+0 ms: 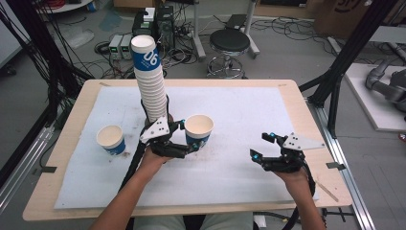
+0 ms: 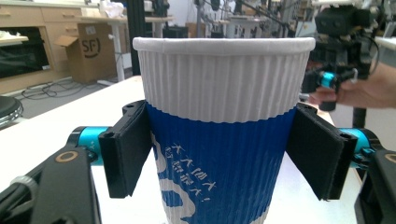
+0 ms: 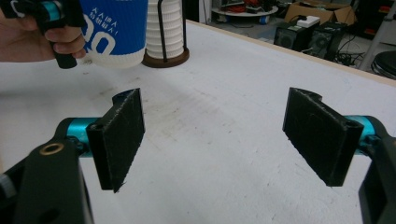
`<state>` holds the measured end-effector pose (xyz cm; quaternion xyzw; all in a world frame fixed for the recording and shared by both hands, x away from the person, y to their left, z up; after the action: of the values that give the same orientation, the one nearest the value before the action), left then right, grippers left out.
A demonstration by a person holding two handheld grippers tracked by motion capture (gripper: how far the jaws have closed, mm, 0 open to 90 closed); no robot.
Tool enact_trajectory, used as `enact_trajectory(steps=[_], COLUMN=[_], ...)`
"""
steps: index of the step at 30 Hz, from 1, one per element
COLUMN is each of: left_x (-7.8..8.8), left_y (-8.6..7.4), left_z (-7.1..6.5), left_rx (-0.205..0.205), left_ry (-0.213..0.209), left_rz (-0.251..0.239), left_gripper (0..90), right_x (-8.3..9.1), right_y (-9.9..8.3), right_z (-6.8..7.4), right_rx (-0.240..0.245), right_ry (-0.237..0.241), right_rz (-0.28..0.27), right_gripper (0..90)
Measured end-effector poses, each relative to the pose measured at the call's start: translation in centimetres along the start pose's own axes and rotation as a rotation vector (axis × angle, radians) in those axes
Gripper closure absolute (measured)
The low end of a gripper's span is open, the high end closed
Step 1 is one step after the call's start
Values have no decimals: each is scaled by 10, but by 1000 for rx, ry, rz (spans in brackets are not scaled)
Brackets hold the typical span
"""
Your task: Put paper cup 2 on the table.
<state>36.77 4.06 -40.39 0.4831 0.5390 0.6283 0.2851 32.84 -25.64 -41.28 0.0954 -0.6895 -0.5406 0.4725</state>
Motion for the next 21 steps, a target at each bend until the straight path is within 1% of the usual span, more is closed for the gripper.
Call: enact_trajectory(steps=[6, 11, 12, 13, 16, 21], left_x=[-11, -27, -30, -33, -42, -64], left_y=[3, 5, 5, 4, 1, -3], left_z=[9, 16, 18, 19, 22, 26], left_rx=[7, 7, 15, 22, 25, 33], left_ry=[8, 11, 14, 12, 17, 19], left_rz=[-6, -6, -10, -5, 14, 62], left_gripper=[256, 256, 256, 256, 256, 256], right_x=[2, 3, 4, 4, 6, 7], right_y=[0, -2, -3, -4, -6, -9], right_z=[0, -1, -2, -2, -2, -2], right_rx=[-1, -11, -5, -6, -11, -10], right_ry=[-1, -3, -3, -5, -2, -3], right_rz=[-9, -7, -7, -6, -4, 1], right_gripper=[213, 213, 213, 213, 213, 213])
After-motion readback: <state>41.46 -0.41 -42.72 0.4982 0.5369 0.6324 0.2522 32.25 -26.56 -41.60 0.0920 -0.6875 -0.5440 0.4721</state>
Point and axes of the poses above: each handheld gripper's, and its own axes: x roughly backward along the jaws, y roughly out of its top, z roughly to its left, the point moved 6 cm from there along -x, roughly forward along the jaws, and after that the axes turned 13 degrees about z, right-handed, at the moved point
